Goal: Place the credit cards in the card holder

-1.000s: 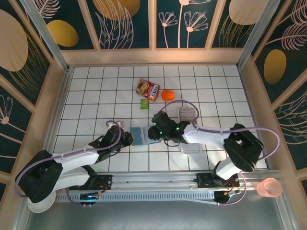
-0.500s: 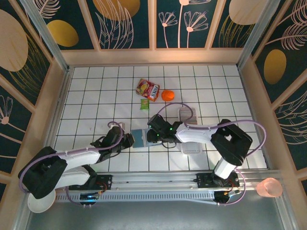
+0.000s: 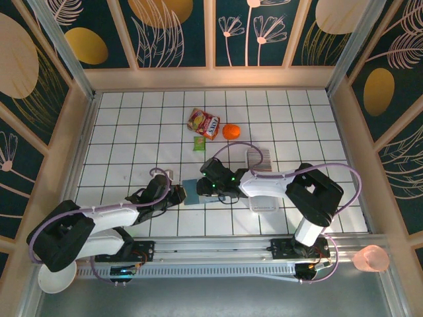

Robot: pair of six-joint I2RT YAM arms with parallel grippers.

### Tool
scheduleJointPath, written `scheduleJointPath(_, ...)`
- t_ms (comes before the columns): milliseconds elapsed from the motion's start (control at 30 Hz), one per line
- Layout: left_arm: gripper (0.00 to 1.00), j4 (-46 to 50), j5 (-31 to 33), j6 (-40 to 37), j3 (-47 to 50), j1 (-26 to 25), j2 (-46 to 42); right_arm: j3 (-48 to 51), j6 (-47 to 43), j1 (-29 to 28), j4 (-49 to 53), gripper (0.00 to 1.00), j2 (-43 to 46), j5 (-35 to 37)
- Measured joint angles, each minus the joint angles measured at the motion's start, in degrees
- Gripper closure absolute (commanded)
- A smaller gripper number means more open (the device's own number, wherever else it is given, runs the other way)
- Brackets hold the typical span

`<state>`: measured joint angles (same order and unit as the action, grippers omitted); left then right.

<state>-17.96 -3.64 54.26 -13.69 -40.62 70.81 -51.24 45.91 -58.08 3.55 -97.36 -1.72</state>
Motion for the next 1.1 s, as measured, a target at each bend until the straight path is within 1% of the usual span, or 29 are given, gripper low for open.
scheduleJointPath(300,0.95,-0.33,-0.44,0.00,0.07,0.00,0.26,1.11,2.56,-0.04,-6.56,0.58,-0.28,-3.61)
scheduleJointPath(733,0.94,-1.38,-0.44,0.02,0.63,0.00,0.26,1.16,3.58,-0.15,-8.33,0.59,-0.22,-4.33)
scheduleJointPath(833,0.94,-1.49,-0.44,0.02,0.63,0.00,0.37,1.16,3.98,-0.70,-7.06,0.59,1.31,-2.56)
scheduleJointPath(900,0.95,-1.55,-0.44,0.02,0.63,0.00,0.55,1.22,4.17,-1.14,-5.11,0.61,3.50,-0.50)
scheduleJointPath(1100,0.96,-1.55,-0.55,0.02,0.63,0.00,0.61,4.52,5.75,-1.27,-0.70,0.61,10.34,4.59)
